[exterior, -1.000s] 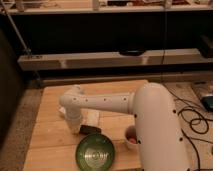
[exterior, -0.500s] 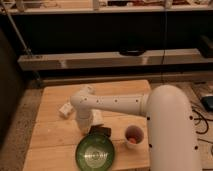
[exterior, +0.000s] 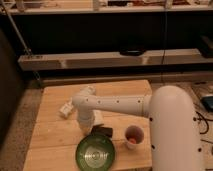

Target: Push the eraser across the table

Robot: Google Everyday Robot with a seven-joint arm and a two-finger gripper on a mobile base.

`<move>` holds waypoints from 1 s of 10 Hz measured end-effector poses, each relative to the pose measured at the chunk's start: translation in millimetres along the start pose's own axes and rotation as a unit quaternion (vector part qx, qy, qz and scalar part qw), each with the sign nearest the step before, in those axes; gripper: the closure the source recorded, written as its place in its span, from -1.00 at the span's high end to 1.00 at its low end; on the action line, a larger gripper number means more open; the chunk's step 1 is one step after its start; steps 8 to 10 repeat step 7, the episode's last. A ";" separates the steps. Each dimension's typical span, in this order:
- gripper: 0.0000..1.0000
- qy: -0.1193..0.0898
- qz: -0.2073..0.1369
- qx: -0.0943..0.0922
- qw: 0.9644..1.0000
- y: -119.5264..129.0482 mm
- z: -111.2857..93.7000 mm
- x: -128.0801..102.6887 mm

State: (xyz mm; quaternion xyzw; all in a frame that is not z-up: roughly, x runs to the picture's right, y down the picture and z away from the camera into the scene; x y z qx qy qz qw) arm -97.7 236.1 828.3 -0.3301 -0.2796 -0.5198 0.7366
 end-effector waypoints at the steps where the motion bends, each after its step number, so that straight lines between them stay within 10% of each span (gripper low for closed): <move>1: -0.98 0.003 0.017 -0.002 1.000 23.2 -1.2 3.1; 5: -0.98 0.007 0.087 0.005 0.996 101.1 -11.8 1.0; 10: -0.98 0.010 0.109 0.018 0.994 114.3 -15.2 -3.7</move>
